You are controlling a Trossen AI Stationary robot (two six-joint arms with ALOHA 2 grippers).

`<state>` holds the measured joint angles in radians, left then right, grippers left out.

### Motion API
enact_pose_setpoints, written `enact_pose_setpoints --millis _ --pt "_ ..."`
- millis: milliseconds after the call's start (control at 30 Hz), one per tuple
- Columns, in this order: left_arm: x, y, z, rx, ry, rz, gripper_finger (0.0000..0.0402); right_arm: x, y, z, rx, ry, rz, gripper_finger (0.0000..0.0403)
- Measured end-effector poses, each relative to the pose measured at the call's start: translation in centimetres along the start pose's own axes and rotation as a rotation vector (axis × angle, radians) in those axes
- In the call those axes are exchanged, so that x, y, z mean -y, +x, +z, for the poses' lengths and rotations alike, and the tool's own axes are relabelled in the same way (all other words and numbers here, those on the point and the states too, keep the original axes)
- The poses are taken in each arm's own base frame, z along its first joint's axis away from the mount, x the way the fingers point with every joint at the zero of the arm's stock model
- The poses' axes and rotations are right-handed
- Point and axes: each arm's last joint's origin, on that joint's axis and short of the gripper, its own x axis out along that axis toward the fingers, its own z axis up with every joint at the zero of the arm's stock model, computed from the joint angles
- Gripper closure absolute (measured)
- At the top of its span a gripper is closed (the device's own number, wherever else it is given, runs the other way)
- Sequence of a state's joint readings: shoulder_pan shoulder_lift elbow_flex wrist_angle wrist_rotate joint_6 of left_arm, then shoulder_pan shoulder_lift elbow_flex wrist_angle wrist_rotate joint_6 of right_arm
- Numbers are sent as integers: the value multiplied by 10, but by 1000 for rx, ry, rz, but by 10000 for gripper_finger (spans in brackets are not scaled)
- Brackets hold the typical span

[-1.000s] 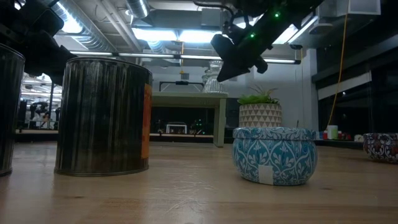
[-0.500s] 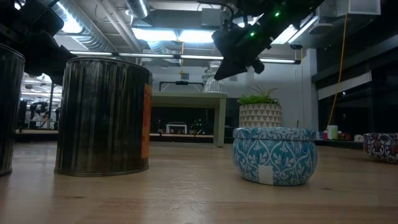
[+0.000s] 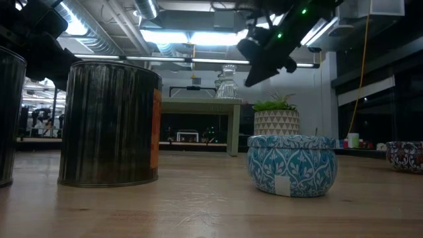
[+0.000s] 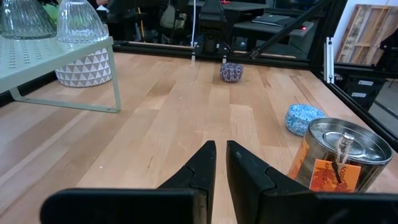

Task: Pick & Place candle stick holders
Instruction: Adjust the transparent glass candle holder on the shelf, then put the black and red candle on the shelf

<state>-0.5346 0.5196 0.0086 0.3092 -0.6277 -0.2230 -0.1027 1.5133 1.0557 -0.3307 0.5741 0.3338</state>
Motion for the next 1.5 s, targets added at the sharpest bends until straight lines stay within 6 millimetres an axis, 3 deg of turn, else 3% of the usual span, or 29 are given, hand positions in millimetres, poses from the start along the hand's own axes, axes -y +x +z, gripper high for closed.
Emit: enact_pose_setpoints --millis 300,700,800,1067,1300,1500 --pt "0 0 0 0 0 0 370 -1 28 1 13 44 28 400" --pt "0 0 0 0 0 0 370 -3 26 -2 -18 16 56 400" --pt "0 0 0 0 0 0 370 -7 14 -4 -60 11 141 400" --pt "0 0 0 0 0 0 370 -23 -46 -19 -241 -18 449 400" --pt "0 0 0 0 0 0 370 -53 -94 -40 -414 -96 803 400" --pt "0 0 0 0 0 0 370 -72 -117 -57 -428 -53 758 399"
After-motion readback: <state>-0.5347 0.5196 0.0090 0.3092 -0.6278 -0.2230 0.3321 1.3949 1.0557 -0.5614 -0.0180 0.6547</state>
